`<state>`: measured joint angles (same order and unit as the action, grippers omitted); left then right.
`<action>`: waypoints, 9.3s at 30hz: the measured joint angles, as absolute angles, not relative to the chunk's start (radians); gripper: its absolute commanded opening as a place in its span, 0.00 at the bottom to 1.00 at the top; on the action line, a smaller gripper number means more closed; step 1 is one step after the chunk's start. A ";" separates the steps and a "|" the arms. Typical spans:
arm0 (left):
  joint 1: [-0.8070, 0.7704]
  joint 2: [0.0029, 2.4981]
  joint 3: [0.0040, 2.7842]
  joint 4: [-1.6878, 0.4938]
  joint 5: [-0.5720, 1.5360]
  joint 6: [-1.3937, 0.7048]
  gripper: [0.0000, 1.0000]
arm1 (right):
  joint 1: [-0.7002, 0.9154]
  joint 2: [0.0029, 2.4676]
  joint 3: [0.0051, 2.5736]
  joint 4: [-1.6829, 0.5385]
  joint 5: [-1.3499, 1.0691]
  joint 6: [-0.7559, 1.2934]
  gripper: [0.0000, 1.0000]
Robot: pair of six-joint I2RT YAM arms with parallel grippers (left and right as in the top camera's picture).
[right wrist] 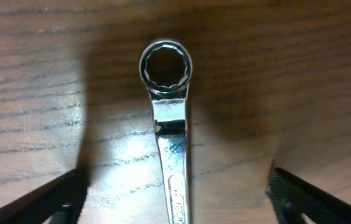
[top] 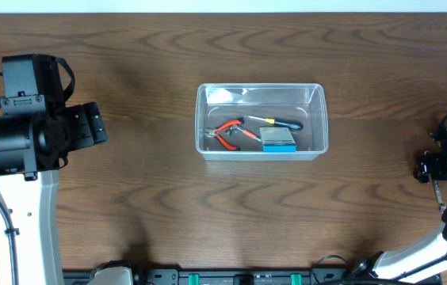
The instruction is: Pack container
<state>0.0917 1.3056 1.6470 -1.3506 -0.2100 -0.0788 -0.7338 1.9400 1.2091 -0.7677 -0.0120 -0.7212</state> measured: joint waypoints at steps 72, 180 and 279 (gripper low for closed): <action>0.092 1.306 1.647 -1.351 -0.210 -0.079 0.98 | 0.173 1.966 1.967 -1.059 -0.020 -0.759 0.01; 0.092 1.306 1.647 -1.352 -0.210 -0.079 0.98 | -0.024 0.303 1.066 -0.905 -0.169 0.043 0.99; 0.092 1.306 1.647 -1.353 -0.210 -0.079 0.98 | -0.024 0.012 0.009 -0.057 -0.142 -0.165 0.99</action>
<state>0.0917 1.3056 1.6470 -1.3525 -0.2100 -0.0788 -0.0242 0.0120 0.0086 -0.0566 -0.1417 -0.1654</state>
